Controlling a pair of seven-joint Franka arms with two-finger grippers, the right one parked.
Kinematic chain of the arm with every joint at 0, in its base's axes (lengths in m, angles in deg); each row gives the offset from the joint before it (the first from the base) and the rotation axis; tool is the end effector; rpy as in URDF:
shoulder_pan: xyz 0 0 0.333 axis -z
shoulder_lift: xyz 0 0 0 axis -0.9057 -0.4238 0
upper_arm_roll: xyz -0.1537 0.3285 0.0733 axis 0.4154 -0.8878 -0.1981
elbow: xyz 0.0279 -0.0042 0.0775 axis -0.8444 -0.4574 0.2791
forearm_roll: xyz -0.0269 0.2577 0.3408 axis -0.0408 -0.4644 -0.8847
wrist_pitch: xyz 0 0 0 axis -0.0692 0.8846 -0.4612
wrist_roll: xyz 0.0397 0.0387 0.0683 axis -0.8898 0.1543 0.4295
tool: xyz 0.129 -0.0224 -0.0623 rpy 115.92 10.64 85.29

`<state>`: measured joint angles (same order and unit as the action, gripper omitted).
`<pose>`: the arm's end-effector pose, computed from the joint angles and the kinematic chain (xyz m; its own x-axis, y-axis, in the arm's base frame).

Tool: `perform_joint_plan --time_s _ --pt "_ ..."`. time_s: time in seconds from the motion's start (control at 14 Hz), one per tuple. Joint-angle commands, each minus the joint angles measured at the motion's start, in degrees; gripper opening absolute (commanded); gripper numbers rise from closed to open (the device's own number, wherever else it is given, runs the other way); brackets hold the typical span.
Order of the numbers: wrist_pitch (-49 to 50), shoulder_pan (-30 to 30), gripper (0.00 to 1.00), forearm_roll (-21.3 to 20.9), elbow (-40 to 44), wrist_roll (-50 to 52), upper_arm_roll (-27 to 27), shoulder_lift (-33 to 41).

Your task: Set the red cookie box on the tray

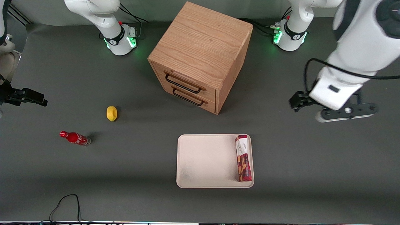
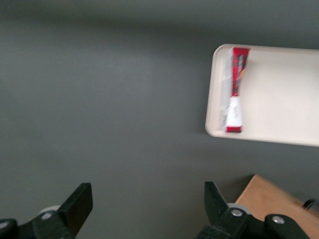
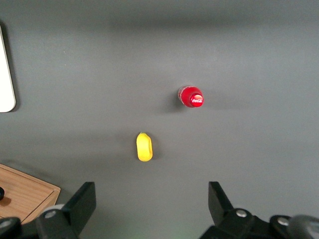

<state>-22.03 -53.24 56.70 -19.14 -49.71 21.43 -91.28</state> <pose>0.6439 -0.1708 0.6363 0.9955 0.0890 0.0325 0.0909 -0.9941 -0.0599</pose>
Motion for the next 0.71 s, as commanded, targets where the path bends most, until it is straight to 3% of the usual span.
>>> perform_joint_plan --time_s 0.0,0.36,0.64 --pt "-2.2 -7.0 1.00 2.8 -10.3 -9.5 0.3 8.2" --pt "-4.0 -14.6 1.00 3.9 -16.0 -20.0 0.3 11.8" --pt "-7.3 -13.1 1.00 3.9 -17.8 -20.7 -2.8 11.9"
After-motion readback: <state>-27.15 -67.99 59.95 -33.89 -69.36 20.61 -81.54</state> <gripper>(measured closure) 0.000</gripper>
